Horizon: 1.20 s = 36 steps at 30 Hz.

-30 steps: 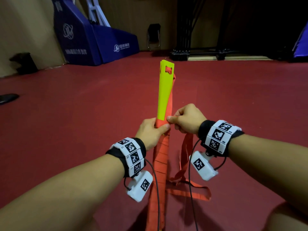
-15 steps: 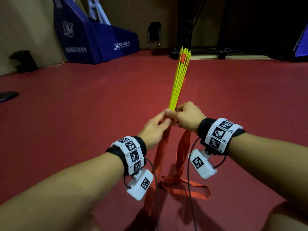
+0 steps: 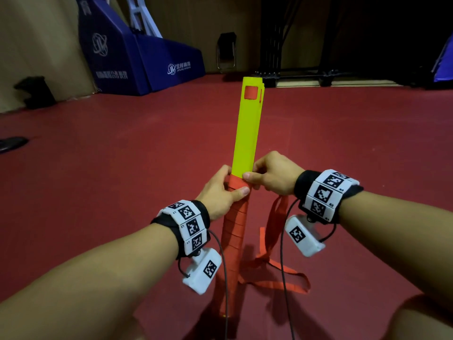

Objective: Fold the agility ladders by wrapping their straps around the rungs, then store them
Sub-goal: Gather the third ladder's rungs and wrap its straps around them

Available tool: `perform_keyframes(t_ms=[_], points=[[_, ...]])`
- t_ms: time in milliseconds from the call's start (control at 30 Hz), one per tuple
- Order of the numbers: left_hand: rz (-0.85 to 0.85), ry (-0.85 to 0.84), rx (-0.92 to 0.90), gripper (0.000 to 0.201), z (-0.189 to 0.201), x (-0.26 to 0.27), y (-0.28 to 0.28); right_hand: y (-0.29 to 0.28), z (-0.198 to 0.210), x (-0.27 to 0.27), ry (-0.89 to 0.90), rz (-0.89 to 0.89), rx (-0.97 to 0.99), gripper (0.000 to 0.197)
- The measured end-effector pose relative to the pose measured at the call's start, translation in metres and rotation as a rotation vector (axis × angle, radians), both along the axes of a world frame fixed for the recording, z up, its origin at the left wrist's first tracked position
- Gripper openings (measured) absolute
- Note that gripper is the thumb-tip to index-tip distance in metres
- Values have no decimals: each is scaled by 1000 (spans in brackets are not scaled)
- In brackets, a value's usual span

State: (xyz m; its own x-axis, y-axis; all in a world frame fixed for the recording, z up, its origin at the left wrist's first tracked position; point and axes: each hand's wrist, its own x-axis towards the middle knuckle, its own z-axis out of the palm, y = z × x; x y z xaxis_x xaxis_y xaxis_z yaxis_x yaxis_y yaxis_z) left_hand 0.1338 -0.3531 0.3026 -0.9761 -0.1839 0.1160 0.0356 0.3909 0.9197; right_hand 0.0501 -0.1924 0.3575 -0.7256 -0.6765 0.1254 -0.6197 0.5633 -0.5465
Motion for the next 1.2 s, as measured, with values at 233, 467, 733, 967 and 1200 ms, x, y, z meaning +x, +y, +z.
perform_keyframes(t_ms=[233, 467, 733, 967, 1200], points=[[38, -5, -122, 57, -1, 3, 2, 0, 1, 5, -2, -114, 116, 51], [141, 53, -385, 32, 8, 10, 12, -9, 5, 15, -200, -166, -28, 53], [48, -7, -332, 37, 9, 10, 16, -8, 1, 16, -108, -186, 19, 57], [17, -110, -41, 42, 4, 2, 8, -5, -3, 12, -82, -42, 98, 44], [25, -118, -52, 36, 9, 7, 5, -11, -4, 14, 9, -65, 149, 37]])
